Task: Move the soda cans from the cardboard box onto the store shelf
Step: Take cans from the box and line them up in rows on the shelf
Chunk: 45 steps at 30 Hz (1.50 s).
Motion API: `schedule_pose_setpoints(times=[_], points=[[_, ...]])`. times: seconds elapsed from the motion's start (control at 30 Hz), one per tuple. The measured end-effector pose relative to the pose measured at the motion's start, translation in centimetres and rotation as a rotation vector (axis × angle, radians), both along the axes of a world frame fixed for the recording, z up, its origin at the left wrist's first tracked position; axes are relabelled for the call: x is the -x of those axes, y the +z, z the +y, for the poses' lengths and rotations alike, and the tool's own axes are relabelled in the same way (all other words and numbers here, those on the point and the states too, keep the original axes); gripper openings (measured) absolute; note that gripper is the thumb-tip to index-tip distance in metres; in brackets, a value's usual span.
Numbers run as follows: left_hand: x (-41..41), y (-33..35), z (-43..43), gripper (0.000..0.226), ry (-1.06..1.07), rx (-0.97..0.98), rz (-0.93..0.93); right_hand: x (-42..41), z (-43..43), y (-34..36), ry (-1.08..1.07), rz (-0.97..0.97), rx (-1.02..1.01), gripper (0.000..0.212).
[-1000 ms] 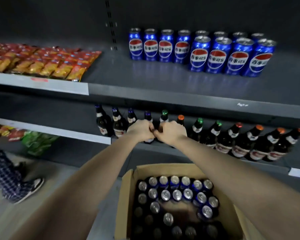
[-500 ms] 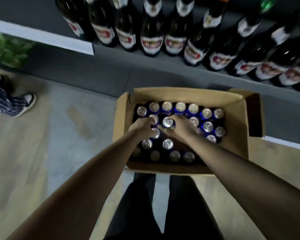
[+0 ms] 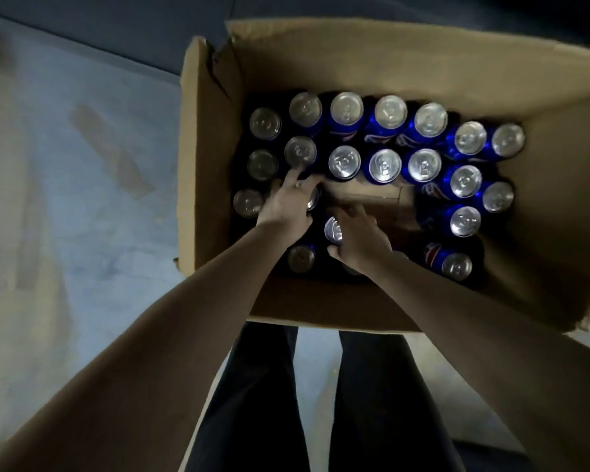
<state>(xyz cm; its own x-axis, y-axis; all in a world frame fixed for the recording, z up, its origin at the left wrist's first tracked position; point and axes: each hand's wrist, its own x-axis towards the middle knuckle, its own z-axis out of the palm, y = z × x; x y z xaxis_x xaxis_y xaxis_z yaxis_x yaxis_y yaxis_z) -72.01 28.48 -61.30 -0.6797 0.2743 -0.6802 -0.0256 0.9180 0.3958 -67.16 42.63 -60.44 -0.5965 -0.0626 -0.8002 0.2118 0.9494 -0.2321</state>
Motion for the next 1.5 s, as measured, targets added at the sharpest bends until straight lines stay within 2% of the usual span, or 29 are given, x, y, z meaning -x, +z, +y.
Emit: schedule_pose_setpoints(times=[0.23,0.47,0.73,0.9,1.03,1.13,1.27,1.33,1.37,1.5], points=[[-1.2,-2.4,1.2,0.064,-0.140,0.067,0.239,-0.1,-0.8,-3.4,-0.036,-0.075,-0.004,0.072],[-1.0,-2.8,2.4,0.073,-0.177,0.220,0.118,0.0,-0.7,-3.8,-0.045,-0.044,-0.029,0.072],[-0.4,-2.3,2.8,0.062,-0.044,0.185,0.064,0.1,0.7,-2.5,-0.289,0.047,0.009,0.076],[-1.0,-0.2,2.7,0.061,-0.201,0.192,0.124,0.8,2.2,-0.5,-0.292,0.065,-0.010,0.070],[-0.6,2.9,2.4,0.062,-0.288,0.217,0.141,1.6,3.0,2.9,-0.247,0.096,0.003,0.063],[0.6,6.6,2.1,0.066,-0.310,0.199,0.092,2.7,3.4,6.8,-0.200,0.114,0.025,0.066],[2.0,13.2,1.3,0.067,-0.374,0.169,0.078,4.9,3.4,13.4,-0.218,0.051,0.082,0.060],[3.2,16.9,0.4,0.062,-0.377,0.136,0.091,6.5,2.8,17.5,-0.083,0.047,0.037,0.083],[3.9,18.9,0.0,0.060,-0.368,0.111,0.094,7.3,2.4,19.8,-0.027,0.061,0.008,0.088],[8.1,28.1,-1.8,0.065,-0.337,0.033,0.139,11.2,1.3,29.1,0.115,0.122,-0.024,0.089]])
